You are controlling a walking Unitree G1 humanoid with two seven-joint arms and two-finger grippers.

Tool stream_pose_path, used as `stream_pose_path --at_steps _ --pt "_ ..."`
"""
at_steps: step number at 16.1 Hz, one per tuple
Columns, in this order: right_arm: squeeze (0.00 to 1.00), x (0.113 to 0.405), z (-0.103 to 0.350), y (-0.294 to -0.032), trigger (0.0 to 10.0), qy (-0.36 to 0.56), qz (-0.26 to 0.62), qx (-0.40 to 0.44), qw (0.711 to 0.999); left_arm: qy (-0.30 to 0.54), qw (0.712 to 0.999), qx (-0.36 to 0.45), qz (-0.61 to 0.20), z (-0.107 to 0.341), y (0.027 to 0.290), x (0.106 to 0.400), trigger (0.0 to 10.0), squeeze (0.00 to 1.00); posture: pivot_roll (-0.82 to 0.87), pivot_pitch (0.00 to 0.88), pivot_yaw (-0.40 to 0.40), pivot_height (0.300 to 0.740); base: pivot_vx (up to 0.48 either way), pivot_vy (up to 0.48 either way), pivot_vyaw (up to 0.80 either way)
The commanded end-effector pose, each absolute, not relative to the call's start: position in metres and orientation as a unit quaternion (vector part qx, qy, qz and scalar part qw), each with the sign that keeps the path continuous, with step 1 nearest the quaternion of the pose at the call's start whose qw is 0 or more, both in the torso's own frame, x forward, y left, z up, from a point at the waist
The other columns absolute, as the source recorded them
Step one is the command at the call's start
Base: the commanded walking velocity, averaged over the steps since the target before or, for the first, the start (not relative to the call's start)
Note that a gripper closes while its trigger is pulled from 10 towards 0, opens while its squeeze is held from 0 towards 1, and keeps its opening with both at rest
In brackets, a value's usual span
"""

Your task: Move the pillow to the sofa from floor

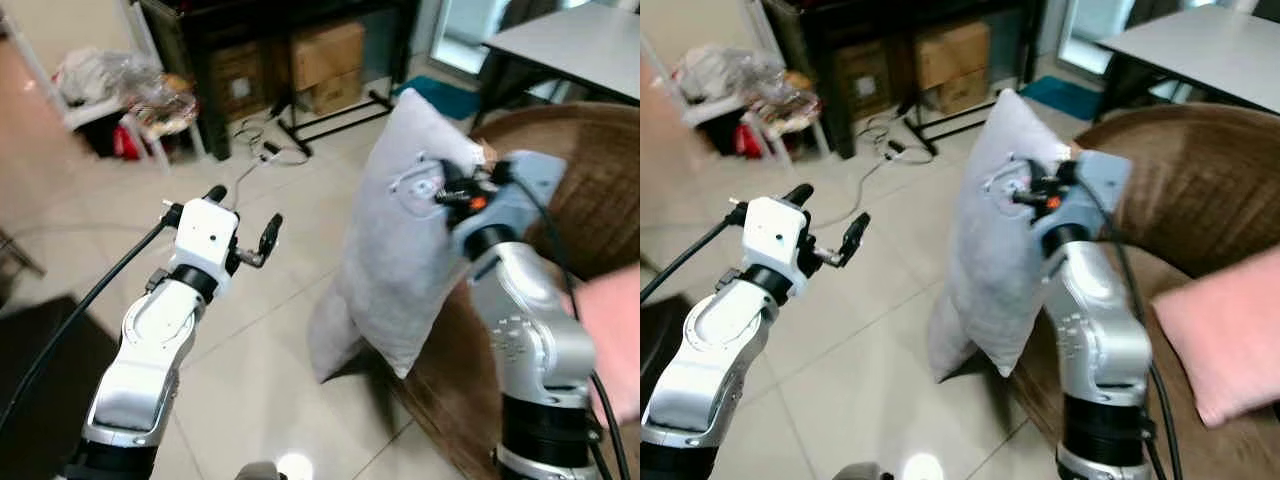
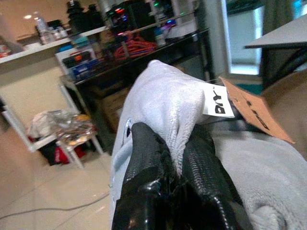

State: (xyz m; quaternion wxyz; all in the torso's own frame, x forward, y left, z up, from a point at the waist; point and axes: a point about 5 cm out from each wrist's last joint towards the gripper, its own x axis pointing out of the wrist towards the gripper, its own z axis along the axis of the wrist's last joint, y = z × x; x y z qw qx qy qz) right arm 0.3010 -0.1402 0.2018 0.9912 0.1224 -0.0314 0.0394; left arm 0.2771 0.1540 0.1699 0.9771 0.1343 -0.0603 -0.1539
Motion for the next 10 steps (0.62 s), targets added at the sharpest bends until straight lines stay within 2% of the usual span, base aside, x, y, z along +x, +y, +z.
stream_pose_path --at_steps 1,5,10 --pt "0.0 0.2985 0.2067 -0.1496 10.0 -0.047 0.006 0.093 0.994 -0.062 0.976 0.136 -0.156 0.1693 0.1513 0.2765 10.0 0.38 -0.08 0.0 0.04 0.74 0.0 0.0 -0.8" --pt "0.0 0.3006 0.2033 -0.1551 10.0 -0.047 -0.009 0.107 0.993 -0.061 0.977 0.144 -0.147 0.168 0.1522 0.2776 10.0 0.37 -0.08 0.0 0.028 0.74 0.0 0.0 -0.8" --pt "0.0 0.2997 0.2026 -0.1505 10.0 -0.056 -0.005 0.077 0.995 -0.058 0.98 0.139 -0.134 0.1651 0.1568 0.2731 10.0 0.39 -0.08 0.0 0.019 0.74 0.0 0.0 -0.8"
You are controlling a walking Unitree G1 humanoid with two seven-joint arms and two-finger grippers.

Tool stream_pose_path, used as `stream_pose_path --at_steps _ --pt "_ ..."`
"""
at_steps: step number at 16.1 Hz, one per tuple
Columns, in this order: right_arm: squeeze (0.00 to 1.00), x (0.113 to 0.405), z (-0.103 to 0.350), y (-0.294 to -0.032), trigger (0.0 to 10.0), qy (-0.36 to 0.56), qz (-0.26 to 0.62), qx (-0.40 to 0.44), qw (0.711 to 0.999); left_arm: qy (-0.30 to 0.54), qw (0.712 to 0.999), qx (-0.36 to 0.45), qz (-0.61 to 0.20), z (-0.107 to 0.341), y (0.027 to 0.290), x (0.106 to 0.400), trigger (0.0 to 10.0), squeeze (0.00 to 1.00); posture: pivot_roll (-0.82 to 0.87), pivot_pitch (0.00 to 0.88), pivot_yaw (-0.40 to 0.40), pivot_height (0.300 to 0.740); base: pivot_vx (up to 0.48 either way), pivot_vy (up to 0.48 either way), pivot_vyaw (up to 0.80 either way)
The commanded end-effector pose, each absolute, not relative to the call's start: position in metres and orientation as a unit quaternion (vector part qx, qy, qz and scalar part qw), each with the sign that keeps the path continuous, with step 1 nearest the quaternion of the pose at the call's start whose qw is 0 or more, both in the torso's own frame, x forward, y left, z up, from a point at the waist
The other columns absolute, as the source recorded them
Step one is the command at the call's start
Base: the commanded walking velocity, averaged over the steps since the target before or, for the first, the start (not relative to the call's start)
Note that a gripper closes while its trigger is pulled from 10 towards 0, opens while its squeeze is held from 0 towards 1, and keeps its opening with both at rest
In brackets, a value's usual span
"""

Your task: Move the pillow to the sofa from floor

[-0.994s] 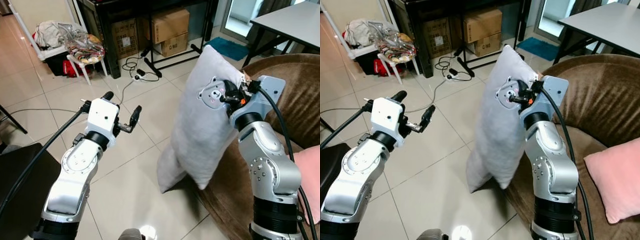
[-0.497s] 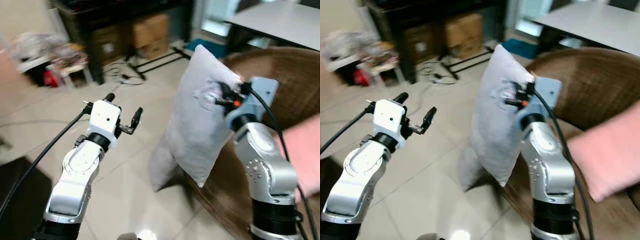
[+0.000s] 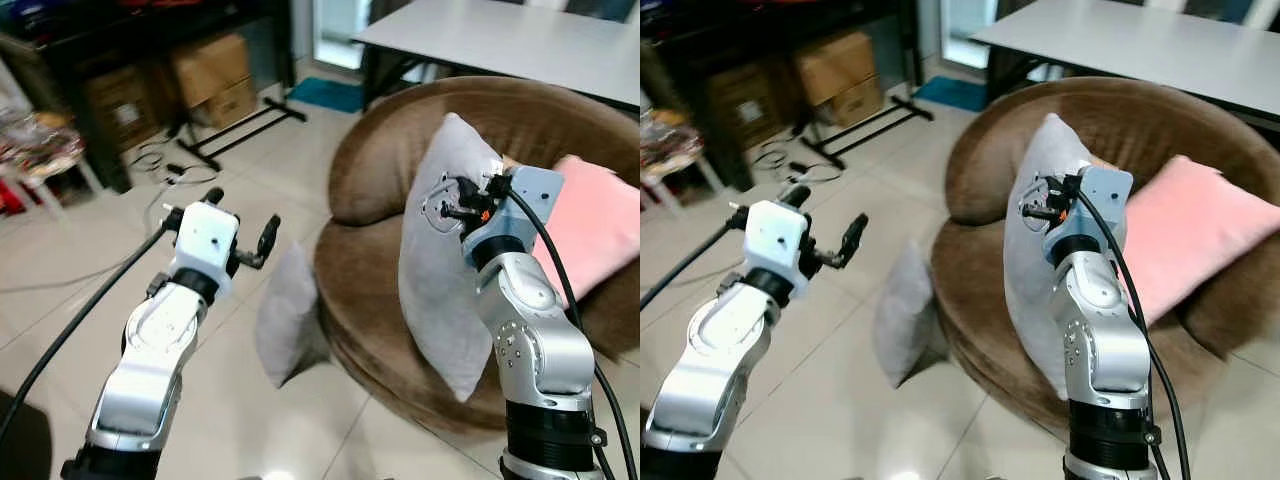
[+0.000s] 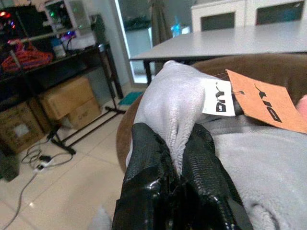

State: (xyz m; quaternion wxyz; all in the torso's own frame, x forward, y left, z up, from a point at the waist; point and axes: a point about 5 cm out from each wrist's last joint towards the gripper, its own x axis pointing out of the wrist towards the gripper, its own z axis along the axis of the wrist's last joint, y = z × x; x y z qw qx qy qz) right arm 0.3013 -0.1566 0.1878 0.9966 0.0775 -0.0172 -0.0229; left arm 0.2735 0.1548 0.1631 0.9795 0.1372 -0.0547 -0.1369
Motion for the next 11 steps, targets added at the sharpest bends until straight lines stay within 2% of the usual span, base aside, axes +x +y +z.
stream_pose_path --at_steps 1,5,8,11 --pt "0.0 0.299 0.203 -0.148 10.0 -0.057 0.005 0.08 0.995 -0.059 0.98 0.135 -0.135 0.166 0.157 0.273 10.0 0.4 -0.08 0.0 0.019 0.74 0.0 0.0 -0.63" --pt "0.0 0.294 0.198 -0.139 10.0 -0.051 0.033 0.079 0.995 -0.058 0.981 0.127 -0.136 0.167 0.159 0.272 10.0 0.42 -0.08 0.0 0.029 0.74 0.0 0.0 0.0" --pt "0.0 0.293 0.198 -0.138 10.0 -0.05 0.038 0.076 0.995 -0.059 0.981 0.124 -0.138 0.168 0.159 0.271 10.0 0.42 -0.07 0.0 0.028 0.74 0.254 0.0 0.0" --pt "0.0 0.294 0.196 -0.135 10.0 -0.044 0.045 0.083 0.995 -0.058 0.981 0.122 -0.138 0.168 0.159 0.271 10.0 0.41 -0.07 0.0 0.024 0.74 0.259 0.0 -0.8"
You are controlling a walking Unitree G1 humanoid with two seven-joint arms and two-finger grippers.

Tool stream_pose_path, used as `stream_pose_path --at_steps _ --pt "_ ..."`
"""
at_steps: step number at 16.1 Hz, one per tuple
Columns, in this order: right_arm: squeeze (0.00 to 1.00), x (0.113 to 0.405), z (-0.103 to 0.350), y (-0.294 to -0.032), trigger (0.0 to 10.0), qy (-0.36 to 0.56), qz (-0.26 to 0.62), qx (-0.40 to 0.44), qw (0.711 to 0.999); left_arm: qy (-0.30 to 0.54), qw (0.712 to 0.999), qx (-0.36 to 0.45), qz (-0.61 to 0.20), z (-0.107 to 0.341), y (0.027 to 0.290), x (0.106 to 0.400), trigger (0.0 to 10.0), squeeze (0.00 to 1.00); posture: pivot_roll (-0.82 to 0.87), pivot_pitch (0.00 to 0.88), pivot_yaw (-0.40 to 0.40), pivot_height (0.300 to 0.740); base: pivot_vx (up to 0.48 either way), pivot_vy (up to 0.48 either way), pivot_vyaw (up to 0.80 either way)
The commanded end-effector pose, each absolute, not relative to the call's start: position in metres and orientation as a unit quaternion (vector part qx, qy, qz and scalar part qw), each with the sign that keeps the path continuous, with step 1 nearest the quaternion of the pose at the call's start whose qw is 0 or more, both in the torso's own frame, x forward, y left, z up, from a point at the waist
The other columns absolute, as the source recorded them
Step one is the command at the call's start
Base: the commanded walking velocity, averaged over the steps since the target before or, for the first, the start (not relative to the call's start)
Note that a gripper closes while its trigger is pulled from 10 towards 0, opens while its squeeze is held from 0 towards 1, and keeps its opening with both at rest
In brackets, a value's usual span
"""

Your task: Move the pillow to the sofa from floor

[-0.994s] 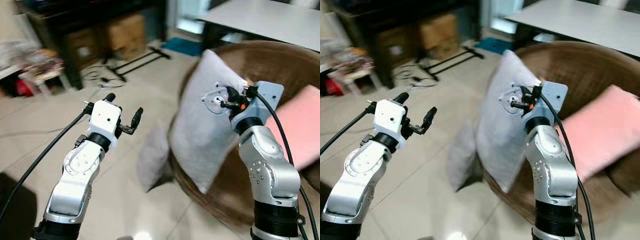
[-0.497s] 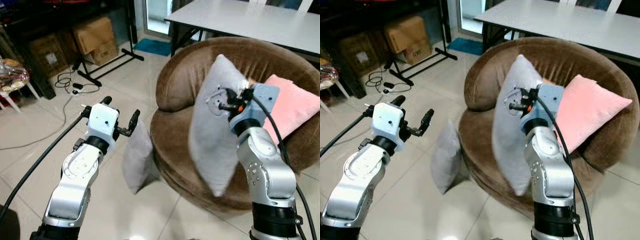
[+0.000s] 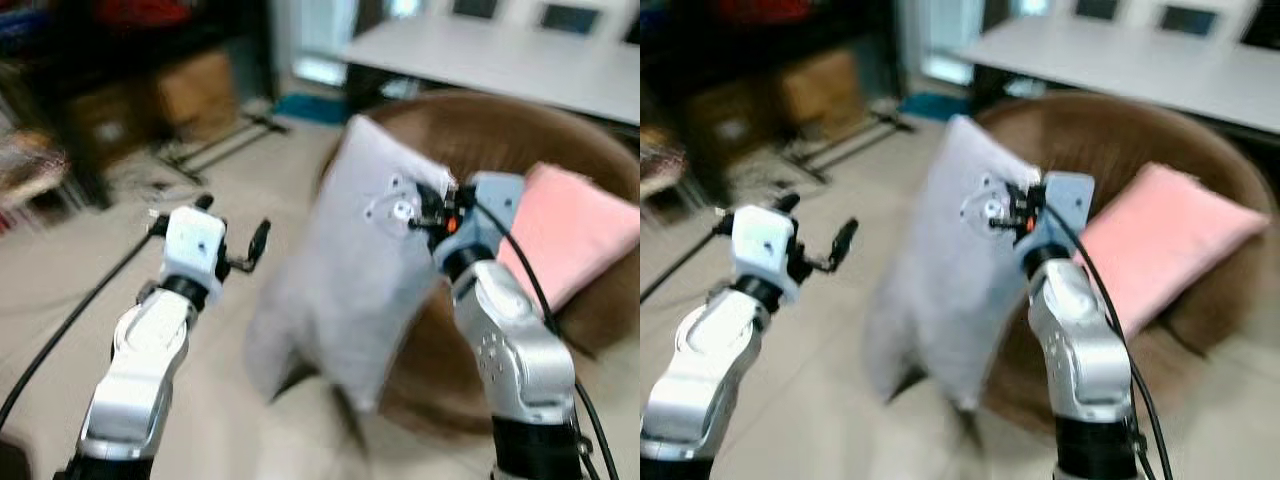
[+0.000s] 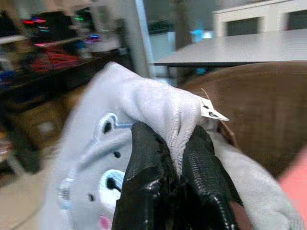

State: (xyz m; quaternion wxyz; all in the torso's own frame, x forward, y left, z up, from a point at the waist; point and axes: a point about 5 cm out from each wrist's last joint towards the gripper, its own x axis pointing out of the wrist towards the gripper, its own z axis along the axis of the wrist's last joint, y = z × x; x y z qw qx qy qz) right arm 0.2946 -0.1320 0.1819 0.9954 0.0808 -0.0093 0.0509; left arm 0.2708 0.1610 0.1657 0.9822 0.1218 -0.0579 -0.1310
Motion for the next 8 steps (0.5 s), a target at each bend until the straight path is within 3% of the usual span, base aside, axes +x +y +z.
stream_pose_path --at_steps 1,2,6,8 --pt "0.0 0.2939 0.1965 -0.1349 10.0 -0.045 0.047 0.08 0.995 -0.058 0.981 0.122 -0.137 0.1677 0.1589 0.2702 10.0 0.41 -0.07 0.0 0.022 0.74 0.262 0.0 -0.8" --pt "0.0 0.294 0.1966 -0.1347 10.0 -0.046 0.047 0.08 0.995 -0.058 0.981 0.122 -0.136 0.1677 0.159 0.2701 10.0 0.42 -0.07 0.0 0.022 0.74 0.259 0.0 -0.52" --pt "0.0 0.296 0.1957 -0.1344 10.0 -0.042 0.047 0.076 0.995 -0.058 0.982 0.121 -0.135 0.1682 0.1603 0.2707 10.0 0.41 -0.07 0.0 0.023 0.74 0.255 0.0 0.0" --pt "0.0 0.2955 0.1936 -0.1345 10.0 -0.036 0.044 0.081 0.995 -0.056 0.981 0.122 -0.137 0.1677 0.1608 0.271 10.0 0.41 -0.07 0.0 0.035 0.74 0.257 0.0 -0.8"
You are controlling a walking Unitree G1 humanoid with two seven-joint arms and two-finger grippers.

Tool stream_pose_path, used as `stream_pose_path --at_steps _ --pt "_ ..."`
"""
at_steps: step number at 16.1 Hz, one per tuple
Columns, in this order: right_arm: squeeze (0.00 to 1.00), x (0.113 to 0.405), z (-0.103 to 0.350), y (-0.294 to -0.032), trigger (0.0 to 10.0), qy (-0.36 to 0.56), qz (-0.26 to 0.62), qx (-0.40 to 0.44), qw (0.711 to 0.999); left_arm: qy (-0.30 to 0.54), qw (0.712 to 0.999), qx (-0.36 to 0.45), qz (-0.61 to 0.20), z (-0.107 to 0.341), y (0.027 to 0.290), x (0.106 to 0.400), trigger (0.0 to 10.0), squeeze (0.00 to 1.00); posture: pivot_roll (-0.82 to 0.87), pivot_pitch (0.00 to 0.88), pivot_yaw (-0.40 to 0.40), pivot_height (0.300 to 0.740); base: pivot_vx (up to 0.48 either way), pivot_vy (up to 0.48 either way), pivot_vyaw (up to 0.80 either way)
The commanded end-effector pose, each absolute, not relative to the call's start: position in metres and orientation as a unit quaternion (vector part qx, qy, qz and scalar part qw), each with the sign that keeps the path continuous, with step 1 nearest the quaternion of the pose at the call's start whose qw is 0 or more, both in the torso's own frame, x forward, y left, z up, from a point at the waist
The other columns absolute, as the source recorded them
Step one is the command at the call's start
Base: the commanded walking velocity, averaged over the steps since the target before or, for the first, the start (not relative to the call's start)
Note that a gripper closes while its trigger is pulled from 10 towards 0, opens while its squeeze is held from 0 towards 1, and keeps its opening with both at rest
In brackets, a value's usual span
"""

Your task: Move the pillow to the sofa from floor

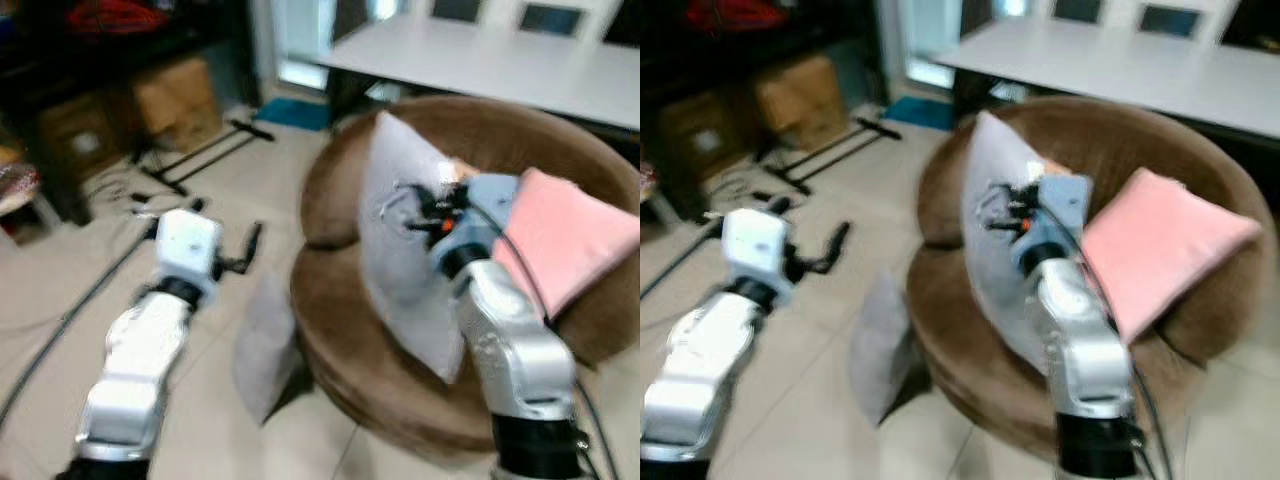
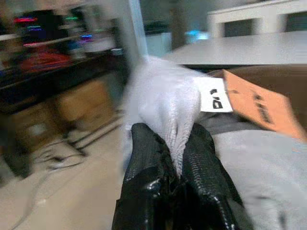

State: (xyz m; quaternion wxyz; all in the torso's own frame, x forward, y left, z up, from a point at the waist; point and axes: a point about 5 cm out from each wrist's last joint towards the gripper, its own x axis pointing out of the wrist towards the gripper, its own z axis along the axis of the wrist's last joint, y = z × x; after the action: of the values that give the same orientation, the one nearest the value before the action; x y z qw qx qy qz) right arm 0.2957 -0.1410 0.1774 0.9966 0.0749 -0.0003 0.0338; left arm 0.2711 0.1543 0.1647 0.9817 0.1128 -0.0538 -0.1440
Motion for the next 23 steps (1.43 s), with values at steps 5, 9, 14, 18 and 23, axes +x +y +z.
stream_pose_path --at_steps 5,9,14,18,23 --pt "0.0 0.292 0.192 -0.132 10.0 -0.04 0.059 0.077 0.994 -0.054 0.979 0.128 -0.147 0.167 0.159 0.272 10.0 0.41 -0.07 0.0 0.05 0.74 0.259 0.0 -0.43" --pt "0.0 0.29 0.194 -0.118 10.0 -0.041 0.13 0.074 0.988 -0.051 0.978 0.135 -0.149 0.166 0.16 0.27 10.0 0.4 -0.07 0.0 0.044 0.74 0.187 0.0 0.0" --pt "0.0 0.293 0.196 -0.106 10.0 -0.027 0.186 0.093 0.978 0.008 0.968 0.168 -0.186 0.147 0.165 0.26 10.0 0.38 -0.06 0.0 0.028 0.74 0.0 0.0 0.0" --pt "0.0 0.326 0.194 -0.101 10.0 0.007 0.143 0.145 0.979 0.05 0.956 0.186 -0.221 0.138 0.175 0.252 10.0 0.38 -0.04 0.0 0.005 0.74 0.0 0.0 0.0" --pt "0.0 0.372 0.161 -0.094 10.0 0.067 0.117 0.216 0.967 0.082 0.946 0.175 -0.261 0.134 0.176 0.242 10.0 0.39 -0.03 0.0 0.0 0.74 0.0 0.0 0.0"
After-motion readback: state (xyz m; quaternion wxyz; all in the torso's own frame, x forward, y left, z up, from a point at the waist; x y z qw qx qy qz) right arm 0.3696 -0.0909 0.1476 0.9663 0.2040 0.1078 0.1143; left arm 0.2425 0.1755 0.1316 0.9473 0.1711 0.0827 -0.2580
